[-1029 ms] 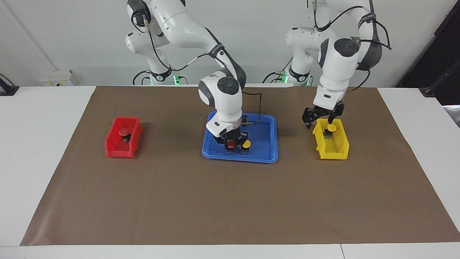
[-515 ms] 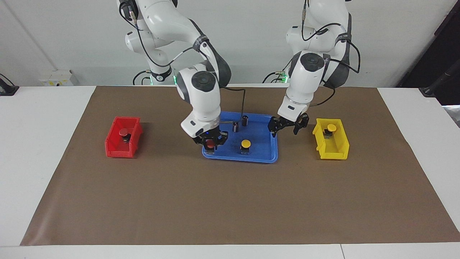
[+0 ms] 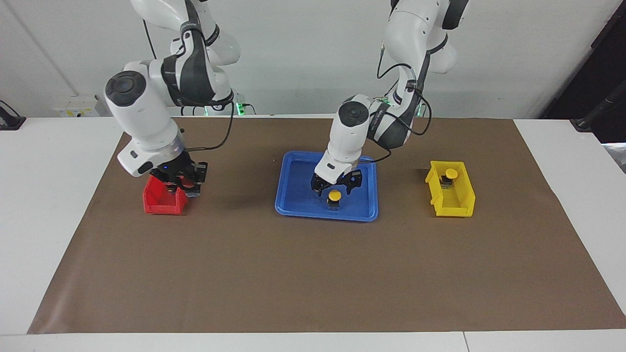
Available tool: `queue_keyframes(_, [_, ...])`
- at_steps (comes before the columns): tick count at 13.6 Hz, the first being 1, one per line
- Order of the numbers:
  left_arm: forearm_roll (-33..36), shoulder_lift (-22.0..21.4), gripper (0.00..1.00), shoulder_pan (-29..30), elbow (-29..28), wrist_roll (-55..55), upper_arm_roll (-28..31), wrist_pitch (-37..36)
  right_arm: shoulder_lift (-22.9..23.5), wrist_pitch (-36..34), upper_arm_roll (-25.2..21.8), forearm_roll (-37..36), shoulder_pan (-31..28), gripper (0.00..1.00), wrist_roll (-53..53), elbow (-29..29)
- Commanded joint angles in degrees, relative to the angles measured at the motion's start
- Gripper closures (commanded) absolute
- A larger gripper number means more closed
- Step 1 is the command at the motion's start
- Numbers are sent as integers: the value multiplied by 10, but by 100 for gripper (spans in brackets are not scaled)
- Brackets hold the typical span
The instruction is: Sort red and yellow buttons by color
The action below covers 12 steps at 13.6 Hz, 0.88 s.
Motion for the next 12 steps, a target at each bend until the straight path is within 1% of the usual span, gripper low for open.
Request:
queue_keyframes(1, [-4,5,13,-11,10,-18,11,6,-25,27,9,39,-69,84,-81,-51])
queue_keyframes(2, [-3,6,21,-11,10,-24,11,17,-31,38,9,48,-77,84,-88,-66])
queue_keyframes(3, [-4,7,22,-11,11,-24,12,19,-38,54,9,48,-78,84,-95,-86])
queue_keyframes(4, [-4,11,22,-10,13,-23,14,19,-49,99,9,48,-83,84,-113,-121])
queue_keyframes(5, [-4,13,24,-8,14,-23,15,19,-56,133,9,48,-92,84,-132,-148])
queue_keyframes(6, [-3,13,28,-7,14,-24,15,19,-59,159,9,48,-101,84,-149,-171])
queue_keyframes(7, [-2,13,31,-7,14,-25,15,12,-63,175,9,48,-102,84,-158,-182])
queue_keyframes(8, [-2,12,33,-7,14,-25,16,10,-66,176,9,48,-102,84,-159,-189])
queue_keyframes(10, [15,12,41,-7,14,-29,17,4,-70,177,9,48,-109,84,-180,-199])
queue_keyframes(12, [16,12,56,-7,15,-37,17,4,-77,188,9,48,-119,84,-183,-217])
